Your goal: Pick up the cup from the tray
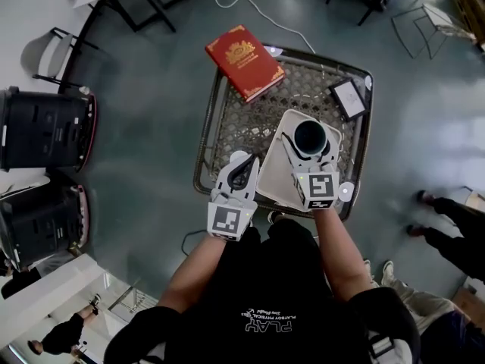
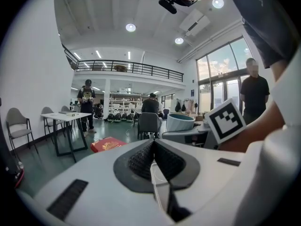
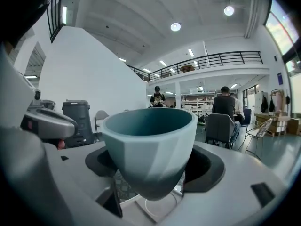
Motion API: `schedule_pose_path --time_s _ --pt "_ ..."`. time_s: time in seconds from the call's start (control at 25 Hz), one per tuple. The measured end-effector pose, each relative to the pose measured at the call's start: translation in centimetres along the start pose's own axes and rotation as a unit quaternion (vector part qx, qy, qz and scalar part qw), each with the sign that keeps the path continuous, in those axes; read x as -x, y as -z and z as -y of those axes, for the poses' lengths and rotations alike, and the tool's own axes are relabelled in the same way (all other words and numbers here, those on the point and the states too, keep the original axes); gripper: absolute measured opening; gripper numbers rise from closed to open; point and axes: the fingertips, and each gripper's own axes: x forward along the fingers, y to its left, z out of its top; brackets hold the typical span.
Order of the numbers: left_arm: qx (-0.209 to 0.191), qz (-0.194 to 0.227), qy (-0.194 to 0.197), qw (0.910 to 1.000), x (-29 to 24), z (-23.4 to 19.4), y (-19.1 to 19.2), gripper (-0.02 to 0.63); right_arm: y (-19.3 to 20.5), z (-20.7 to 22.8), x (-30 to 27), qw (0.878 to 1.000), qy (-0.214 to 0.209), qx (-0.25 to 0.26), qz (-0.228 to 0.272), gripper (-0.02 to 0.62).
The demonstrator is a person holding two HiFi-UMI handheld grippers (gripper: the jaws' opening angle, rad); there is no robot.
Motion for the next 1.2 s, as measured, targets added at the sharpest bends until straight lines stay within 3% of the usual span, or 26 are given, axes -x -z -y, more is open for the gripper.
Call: schedule_pose_path --time_s 0.44,1.2 --pt "-0.018 0.023 0.029 0.9992 1.1 0.5 -2.4 0.008 -5.7 -2.1 7.0 0.999 0.021 -0.010 0.047 0.387" --pt "-0.032 0.063 0.085 0.9939 4.0 3.9 -6.6 0.008 -8.1 -4.5 13.8 0.995 0.073 -0.016 0.059 0.387"
